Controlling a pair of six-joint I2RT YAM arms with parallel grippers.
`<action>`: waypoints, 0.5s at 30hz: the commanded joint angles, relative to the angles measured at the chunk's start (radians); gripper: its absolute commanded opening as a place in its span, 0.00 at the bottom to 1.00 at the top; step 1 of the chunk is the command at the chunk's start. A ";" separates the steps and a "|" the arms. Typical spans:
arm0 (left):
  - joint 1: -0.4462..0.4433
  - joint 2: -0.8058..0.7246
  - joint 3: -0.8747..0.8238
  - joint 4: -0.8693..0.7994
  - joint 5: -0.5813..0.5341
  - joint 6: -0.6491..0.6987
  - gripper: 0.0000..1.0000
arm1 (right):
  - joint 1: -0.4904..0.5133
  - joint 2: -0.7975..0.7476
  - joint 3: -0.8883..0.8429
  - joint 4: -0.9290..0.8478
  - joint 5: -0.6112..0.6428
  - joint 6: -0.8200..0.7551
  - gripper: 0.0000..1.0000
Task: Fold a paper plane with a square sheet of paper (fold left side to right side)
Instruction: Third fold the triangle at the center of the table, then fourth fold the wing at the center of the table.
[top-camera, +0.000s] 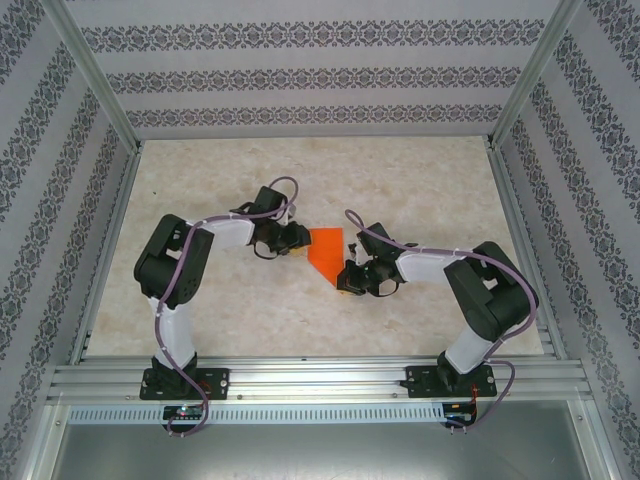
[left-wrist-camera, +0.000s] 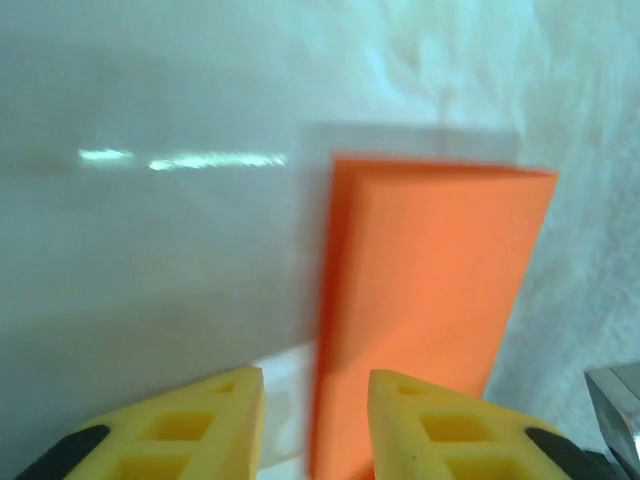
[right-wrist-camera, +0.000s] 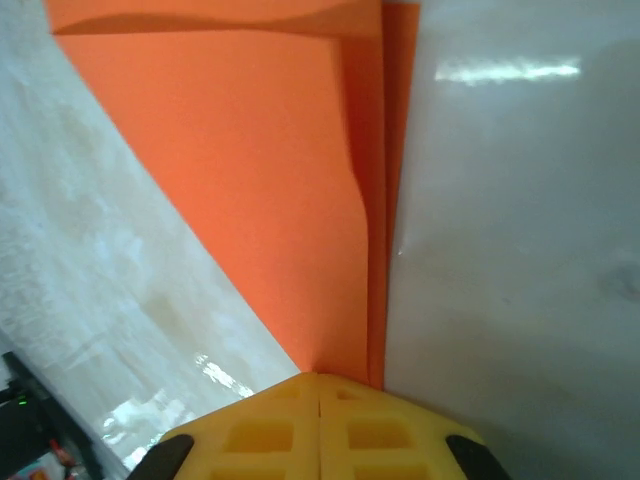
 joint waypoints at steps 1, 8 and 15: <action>0.040 -0.129 0.029 -0.086 -0.075 0.065 0.41 | -0.001 -0.087 0.046 -0.128 0.114 -0.078 0.16; 0.046 -0.309 -0.119 -0.049 -0.038 0.019 0.52 | -0.034 -0.204 0.097 -0.116 0.121 -0.155 0.34; 0.008 -0.323 -0.268 0.123 0.070 -0.100 0.54 | -0.034 -0.086 0.154 0.010 0.005 -0.154 0.28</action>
